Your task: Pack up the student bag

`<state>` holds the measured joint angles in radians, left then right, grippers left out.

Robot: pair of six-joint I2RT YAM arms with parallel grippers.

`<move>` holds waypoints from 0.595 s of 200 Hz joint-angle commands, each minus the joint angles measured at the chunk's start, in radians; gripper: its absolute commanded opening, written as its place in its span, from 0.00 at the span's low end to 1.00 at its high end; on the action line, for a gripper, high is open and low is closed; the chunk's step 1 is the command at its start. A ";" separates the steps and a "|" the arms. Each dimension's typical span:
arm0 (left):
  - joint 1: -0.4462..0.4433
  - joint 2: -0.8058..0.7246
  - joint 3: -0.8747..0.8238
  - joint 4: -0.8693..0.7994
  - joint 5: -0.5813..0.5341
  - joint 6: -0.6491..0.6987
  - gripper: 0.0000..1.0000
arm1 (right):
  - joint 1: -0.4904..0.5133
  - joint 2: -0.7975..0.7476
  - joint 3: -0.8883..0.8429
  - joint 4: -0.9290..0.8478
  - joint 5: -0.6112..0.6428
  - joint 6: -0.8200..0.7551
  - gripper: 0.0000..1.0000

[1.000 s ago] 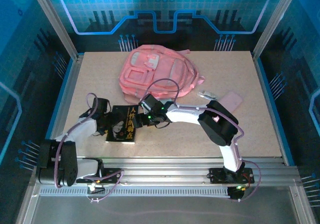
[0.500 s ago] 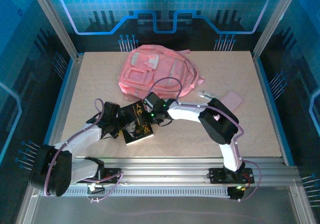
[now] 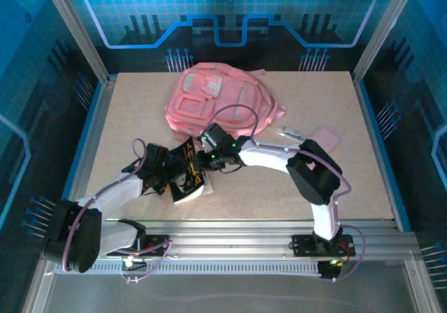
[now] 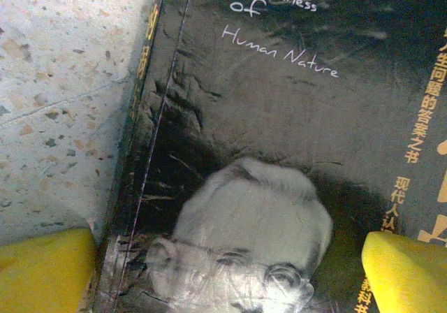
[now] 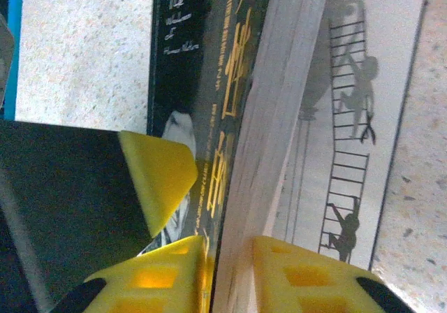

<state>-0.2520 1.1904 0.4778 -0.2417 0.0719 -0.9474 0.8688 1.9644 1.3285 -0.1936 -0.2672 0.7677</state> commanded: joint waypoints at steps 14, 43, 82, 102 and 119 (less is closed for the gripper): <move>-0.009 -0.005 -0.004 -0.009 -0.031 -0.016 0.99 | -0.015 0.044 0.018 0.023 -0.099 0.039 0.00; -0.002 -0.036 0.043 -0.056 -0.057 0.025 0.99 | -0.029 0.033 0.018 0.012 -0.097 0.024 0.00; 0.092 -0.051 0.117 -0.088 -0.018 0.095 0.99 | -0.056 -0.012 -0.006 0.075 -0.183 0.012 0.00; 0.148 -0.079 0.113 -0.047 0.024 0.098 0.99 | -0.091 -0.057 -0.014 0.078 -0.207 0.007 0.00; 0.155 -0.089 0.106 -0.012 0.040 0.113 0.99 | -0.130 -0.070 -0.027 0.101 -0.250 0.011 0.00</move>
<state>-0.1139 1.1278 0.5674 -0.2878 0.0616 -0.8803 0.8009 1.9636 1.3186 -0.1581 -0.4248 0.7921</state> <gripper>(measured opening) 0.989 0.050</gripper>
